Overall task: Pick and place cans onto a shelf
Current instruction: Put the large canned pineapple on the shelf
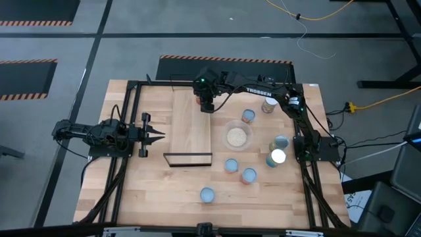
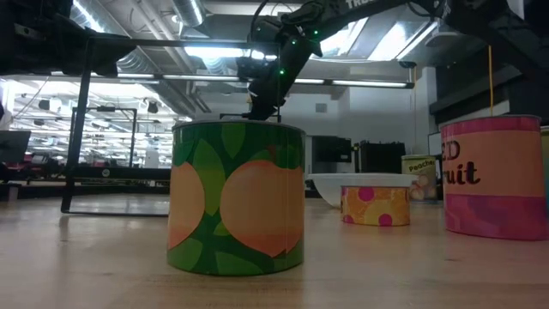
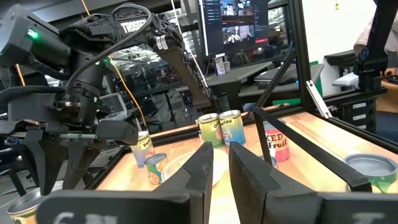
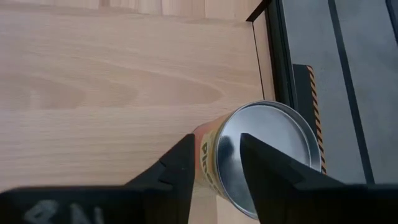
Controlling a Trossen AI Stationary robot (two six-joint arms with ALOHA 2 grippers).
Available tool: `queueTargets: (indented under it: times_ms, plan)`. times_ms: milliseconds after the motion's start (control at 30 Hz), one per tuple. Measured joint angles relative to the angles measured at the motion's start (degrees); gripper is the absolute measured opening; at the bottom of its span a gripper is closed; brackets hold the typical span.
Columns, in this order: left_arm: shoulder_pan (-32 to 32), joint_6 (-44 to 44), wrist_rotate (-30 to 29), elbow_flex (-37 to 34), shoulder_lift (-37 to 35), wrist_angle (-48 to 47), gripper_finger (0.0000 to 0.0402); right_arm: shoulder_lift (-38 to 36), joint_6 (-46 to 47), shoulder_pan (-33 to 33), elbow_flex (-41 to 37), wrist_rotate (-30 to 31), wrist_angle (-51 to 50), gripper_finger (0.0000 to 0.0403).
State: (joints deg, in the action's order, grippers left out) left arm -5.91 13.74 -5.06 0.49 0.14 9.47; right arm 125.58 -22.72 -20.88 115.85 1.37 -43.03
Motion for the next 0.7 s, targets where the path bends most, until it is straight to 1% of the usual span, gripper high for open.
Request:
queueTargets:
  times_ms: [167, 267, 333, 533, 600, 700]
  plan:
    - [0.0, 0.0, 0.0, 0.0, 0.0, 0.0, 0.0044, 0.0, 0.0, 0.3, 2.4, 0.0, -2.7, 0.0134]
    - [0.0, 0.0, 0.0, 0.0, 0.0, 0.0, 0.0044, -0.1, 0.0, 0.8, 5.6, 0.0, -6.7, 0.0132]
    - [0.0, 0.0, 0.0, 0.0, 0.0, 0.0, 0.0044, -0.5, 0.0, 1.3, 8.4, 0.0, -8.7, 0.0132]
    - [0.0, 0.0, 0.0, 0.0, 0.0, 0.0, 0.0044, -1.0, -0.1, 2.4, 19.2, -0.9, -20.2, 0.0132]
    - [0.0, 0.0, 0.0, 0.0, 0.0, 0.0, 0.0044, -3.7, -0.1, 2.4, 17.5, -3.2, -19.6, 0.0132]
    - [0.0, 0.0, 0.0, 0.0, 0.0, 0.0, 0.0044, -8.0, -0.1, 2.4, 14.9, -6.3, -21.3, 0.0132]
